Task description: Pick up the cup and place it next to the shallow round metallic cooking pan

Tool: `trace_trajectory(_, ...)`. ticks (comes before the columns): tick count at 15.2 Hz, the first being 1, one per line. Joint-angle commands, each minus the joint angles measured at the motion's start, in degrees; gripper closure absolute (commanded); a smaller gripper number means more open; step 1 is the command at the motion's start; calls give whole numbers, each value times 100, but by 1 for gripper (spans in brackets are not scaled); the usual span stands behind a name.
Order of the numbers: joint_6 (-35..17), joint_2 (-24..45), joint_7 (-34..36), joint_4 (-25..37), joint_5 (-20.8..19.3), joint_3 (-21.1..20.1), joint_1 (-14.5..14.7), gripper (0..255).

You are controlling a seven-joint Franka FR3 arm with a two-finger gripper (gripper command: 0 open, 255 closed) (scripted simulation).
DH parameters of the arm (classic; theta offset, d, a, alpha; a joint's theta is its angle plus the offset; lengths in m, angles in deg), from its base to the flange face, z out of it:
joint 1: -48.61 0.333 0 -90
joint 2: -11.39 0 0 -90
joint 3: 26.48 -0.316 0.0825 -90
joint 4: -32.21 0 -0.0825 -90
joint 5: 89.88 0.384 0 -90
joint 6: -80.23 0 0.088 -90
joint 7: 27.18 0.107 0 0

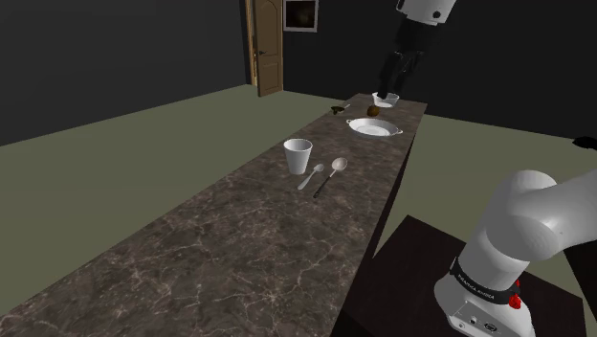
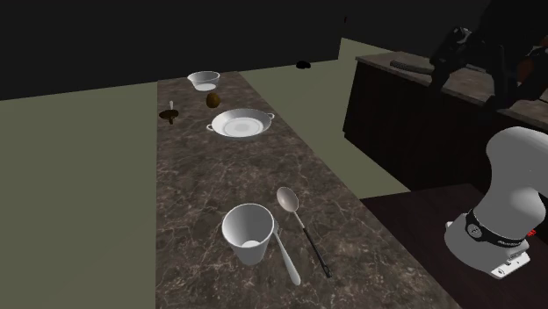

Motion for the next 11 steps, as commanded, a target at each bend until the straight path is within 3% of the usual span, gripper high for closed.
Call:
trace_trajectory(1,0,0,0,0,0,0,0,0)
trace_trajectory(11,-1161,1991,557,430,-171,-401,-71,0)
